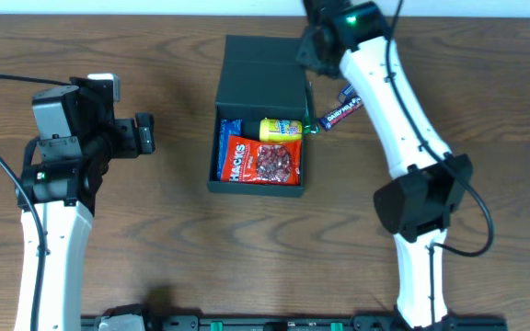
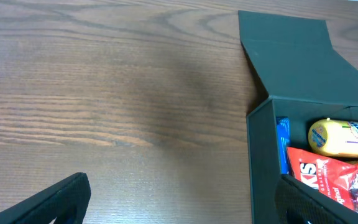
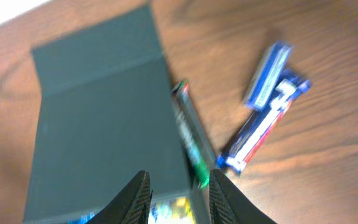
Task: Pack container
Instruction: 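Withdraw the right gripper and reach to the candy bars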
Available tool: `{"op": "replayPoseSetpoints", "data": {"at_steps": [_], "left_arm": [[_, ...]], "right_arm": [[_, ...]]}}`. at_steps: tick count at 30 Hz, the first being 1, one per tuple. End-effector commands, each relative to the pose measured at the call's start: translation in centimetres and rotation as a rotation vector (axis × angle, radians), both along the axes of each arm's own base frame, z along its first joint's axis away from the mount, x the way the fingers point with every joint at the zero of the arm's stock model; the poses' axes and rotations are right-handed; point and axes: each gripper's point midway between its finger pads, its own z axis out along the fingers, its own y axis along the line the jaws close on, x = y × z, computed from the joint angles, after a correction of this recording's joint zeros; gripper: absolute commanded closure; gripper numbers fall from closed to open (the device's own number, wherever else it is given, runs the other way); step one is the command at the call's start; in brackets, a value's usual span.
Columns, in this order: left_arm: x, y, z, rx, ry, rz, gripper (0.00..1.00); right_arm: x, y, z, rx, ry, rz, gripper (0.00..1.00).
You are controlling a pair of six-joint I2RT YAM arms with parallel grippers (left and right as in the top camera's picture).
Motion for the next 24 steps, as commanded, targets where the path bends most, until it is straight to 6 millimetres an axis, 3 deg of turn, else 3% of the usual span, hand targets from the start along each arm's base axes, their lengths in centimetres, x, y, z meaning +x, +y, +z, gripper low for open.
{"op": "replayPoseSetpoints", "data": {"at_steps": [1, 8, 13, 24], "left_arm": [[0.3, 0.3, 1.5, 0.006, -0.036, 0.012, 0.05], [0.3, 0.3, 1.5, 0.006, -0.036, 0.012, 0.05], [0.1, 0.3, 1.4, 0.005, -0.028, 0.012, 0.04], [0.0, 0.3, 1.3, 0.004, -0.022, 0.012, 0.05]], "right_arm": [[1.6, -3.1, -1.3, 0.001, 0.000, -0.118, 0.69], [3.3, -5.8, -6.1, 0.103, 0.084, -0.207, 0.67], [3.8, -6.4, -9.1, 0.198, 0.150, -0.255, 0.63], [4.1, -6.6, -11.3, 0.202, 0.174, -0.296, 0.60]]}}
